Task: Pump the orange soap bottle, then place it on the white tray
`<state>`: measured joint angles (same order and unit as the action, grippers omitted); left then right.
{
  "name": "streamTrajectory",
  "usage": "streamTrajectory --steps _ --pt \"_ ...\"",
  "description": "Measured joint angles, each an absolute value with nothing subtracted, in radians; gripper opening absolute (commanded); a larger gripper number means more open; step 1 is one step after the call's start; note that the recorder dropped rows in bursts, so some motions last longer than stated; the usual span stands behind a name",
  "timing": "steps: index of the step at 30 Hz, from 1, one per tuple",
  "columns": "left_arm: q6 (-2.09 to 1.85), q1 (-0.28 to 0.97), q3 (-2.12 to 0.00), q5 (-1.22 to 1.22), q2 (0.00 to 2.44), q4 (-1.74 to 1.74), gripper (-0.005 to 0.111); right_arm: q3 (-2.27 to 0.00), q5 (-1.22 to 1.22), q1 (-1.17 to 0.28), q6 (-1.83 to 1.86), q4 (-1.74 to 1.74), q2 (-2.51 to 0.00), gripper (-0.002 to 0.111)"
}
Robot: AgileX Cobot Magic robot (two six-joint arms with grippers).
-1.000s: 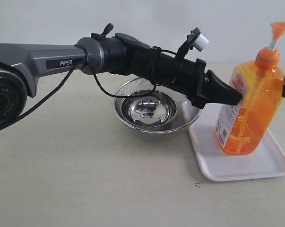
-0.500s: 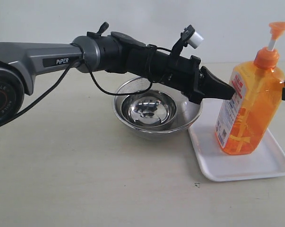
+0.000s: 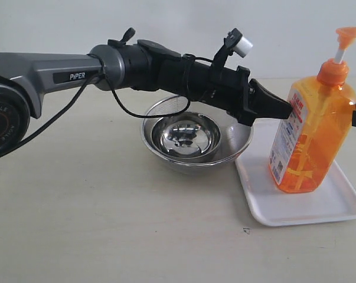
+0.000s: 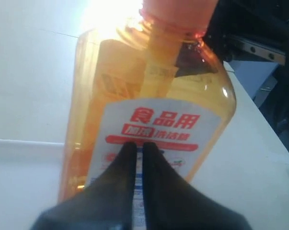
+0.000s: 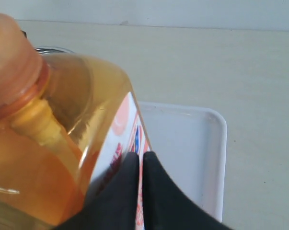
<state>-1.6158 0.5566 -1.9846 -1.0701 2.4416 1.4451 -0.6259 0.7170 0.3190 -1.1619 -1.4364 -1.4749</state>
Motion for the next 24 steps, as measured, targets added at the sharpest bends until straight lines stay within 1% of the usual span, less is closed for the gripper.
streamTrajectory --steps 9,13,14,16,17,18,19,21,22,24 --pt "-1.616 0.555 -1.985 -1.052 2.442 1.446 0.005 -0.626 0.687 0.318 -1.167 -1.445 -1.475 0.000" --pt "-1.597 0.499 -1.985 -1.046 2.384 1.412 0.005 -0.626 0.590 0.318 -1.170 -1.450 -1.477 0.000" --pt "-1.590 0.486 -1.985 -1.046 2.371 1.412 0.007 -0.627 0.585 0.318 -1.170 -1.450 -1.478 0.000" --pt "-1.559 0.455 -1.985 -1.057 2.310 1.410 0.025 -0.640 0.578 0.318 -1.170 -1.450 -1.478 0.000" --pt "-1.551 0.448 -1.986 -1.061 2.292 1.410 0.032 -0.648 0.578 0.318 -1.171 -1.450 -1.478 0.000" --pt "-1.536 0.449 -1.986 -1.066 2.277 1.410 0.039 -0.659 0.578 0.318 -1.176 -1.450 -1.478 0.000" --pt "-1.523 0.449 -1.986 -1.068 2.267 1.412 0.051 -0.667 0.578 0.318 -1.182 -1.448 -1.478 0.000" --pt "-1.486 0.453 -1.987 -1.073 2.249 1.414 0.066 -0.682 0.578 0.318 -1.189 -1.448 -1.478 0.000" --pt "-1.476 0.458 -1.987 -1.075 2.246 1.416 0.071 -0.687 0.578 0.318 -1.189 -1.448 -1.478 0.000" --pt "-1.455 0.467 -1.987 -1.077 2.242 1.416 0.073 -0.702 0.578 0.318 -1.195 -1.448 -1.478 0.000"
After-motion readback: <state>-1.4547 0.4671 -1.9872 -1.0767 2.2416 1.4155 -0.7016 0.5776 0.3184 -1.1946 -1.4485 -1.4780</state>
